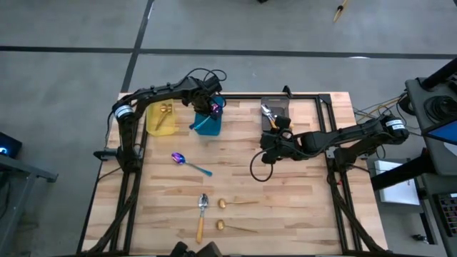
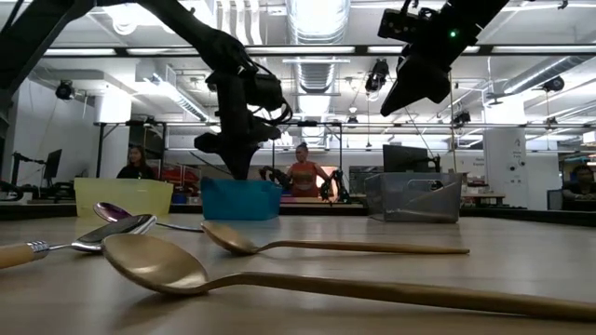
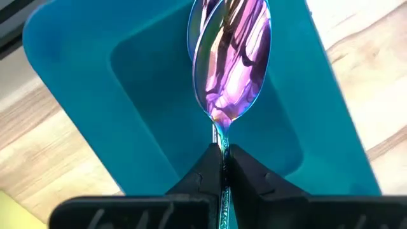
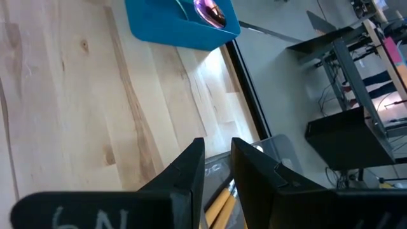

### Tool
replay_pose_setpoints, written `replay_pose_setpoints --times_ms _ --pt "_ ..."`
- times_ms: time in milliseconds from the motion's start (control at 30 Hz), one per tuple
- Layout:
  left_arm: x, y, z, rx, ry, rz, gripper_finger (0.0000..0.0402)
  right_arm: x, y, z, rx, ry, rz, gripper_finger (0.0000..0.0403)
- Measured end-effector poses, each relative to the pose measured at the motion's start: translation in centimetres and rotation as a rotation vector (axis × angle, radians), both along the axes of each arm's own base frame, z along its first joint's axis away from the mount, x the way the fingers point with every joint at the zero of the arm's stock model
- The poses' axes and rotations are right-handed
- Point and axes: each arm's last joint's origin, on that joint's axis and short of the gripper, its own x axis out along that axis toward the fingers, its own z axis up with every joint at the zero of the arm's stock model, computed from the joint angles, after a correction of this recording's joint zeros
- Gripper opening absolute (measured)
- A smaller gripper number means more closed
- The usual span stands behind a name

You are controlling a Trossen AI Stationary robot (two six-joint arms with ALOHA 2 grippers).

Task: Sort silverware by color (type)
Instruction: Put the blue spoon into the blue bin

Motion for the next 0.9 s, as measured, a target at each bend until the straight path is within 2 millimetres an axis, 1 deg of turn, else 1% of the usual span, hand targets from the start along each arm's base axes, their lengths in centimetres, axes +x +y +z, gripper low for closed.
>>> replay_pose_setpoints --times_ms 900 --pt "0.49 0.35 -0.04 0.022 -0.053 0.055 0.0000 0.02 0.00 0.03 -0.001 -0.002 0.002 0.0068"
